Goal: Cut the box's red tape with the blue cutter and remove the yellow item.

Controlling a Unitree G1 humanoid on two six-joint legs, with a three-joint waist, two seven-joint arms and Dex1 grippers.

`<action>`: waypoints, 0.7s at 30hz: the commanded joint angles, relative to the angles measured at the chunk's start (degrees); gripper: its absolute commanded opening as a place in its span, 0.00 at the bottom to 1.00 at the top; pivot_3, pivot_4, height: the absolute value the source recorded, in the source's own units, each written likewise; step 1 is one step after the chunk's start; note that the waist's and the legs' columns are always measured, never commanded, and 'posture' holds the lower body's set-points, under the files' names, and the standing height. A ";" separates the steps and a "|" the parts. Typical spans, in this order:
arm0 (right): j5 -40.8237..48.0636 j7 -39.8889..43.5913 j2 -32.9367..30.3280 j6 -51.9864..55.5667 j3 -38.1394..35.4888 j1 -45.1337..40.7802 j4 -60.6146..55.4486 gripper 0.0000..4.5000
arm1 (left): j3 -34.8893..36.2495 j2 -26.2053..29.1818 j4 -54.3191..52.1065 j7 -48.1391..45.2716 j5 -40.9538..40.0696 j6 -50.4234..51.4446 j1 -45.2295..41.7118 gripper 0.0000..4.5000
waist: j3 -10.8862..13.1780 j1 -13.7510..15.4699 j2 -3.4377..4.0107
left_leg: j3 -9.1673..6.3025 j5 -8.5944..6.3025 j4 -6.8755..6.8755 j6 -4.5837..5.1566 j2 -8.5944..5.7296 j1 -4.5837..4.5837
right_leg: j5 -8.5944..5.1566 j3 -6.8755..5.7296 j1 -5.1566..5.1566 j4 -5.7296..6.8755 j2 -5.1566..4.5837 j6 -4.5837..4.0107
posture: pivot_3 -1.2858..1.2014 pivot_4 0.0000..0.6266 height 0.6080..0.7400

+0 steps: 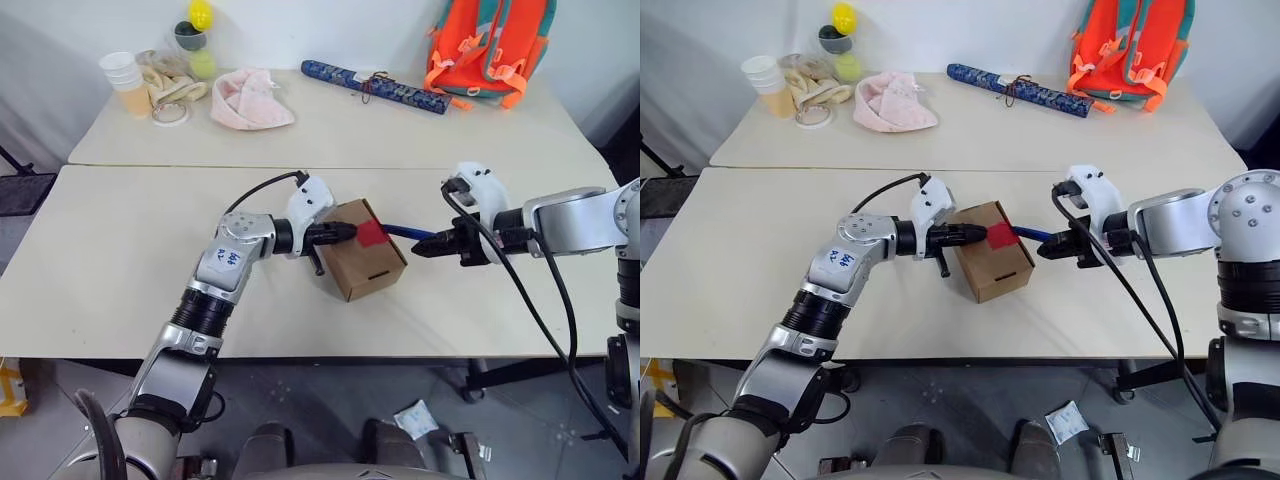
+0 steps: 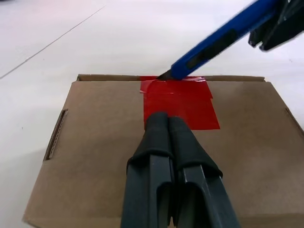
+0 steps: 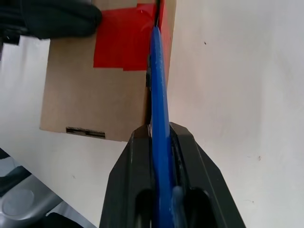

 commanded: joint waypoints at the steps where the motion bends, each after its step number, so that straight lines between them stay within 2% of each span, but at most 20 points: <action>1: 5.14 -2.92 -2.89 0.30 1.08 -1.73 0.88 0.02 | -3.31 -1.25 0.59 0.01 1.15 1.19 2.64 0.00 | 0.00 0.09 0.00 | 0.00 0.00 0.01 0.01 0.00 0.00 | 0.00 0.00 0.00 0.00 0.00 0.00 | 0.52 0.24 1.00; 6: 15.15 -5.96 -7.82 0.05 5.55 -3.01 1.50 0.02 | -3.38 -2.02 1.52 0.68 1.54 1.02 2.94 0.00 | 0.00 0.55 0.00 | 0.00 -0.02 0.07 0.04 0.00 -0.03 | 0.00 -0.01 0.00 -0.02 -0.01 0.00 | 0.52 0.24 1.00; 10: 25.36 -9.04 -14.53 -4.04 11.47 -1.82 -1.15 0.02 | -3.38 -2.69 2.32 1.27 1.67 1.14 3.00 0.00 | 0.00 1.04 0.00 | 0.00 -0.04 0.10 0.07 0.00 -0.04 | 0.00 -0.02 0.01 -0.04 -0.02 0.00 | 0.52 0.24 1.00; 21: 26.37 0.17 -24.89 -8.51 14.01 2.27 -7.99 0.02 | -3.87 -3.31 2.10 1.61 1.53 1.71 4.08 0.00 | 0.00 1.39 0.00 | 0.00 -0.09 0.19 0.13 0.00 -0.09 | 0.03 -0.03 0.03 -0.09 -0.03 0.01 | 0.52 0.24 1.00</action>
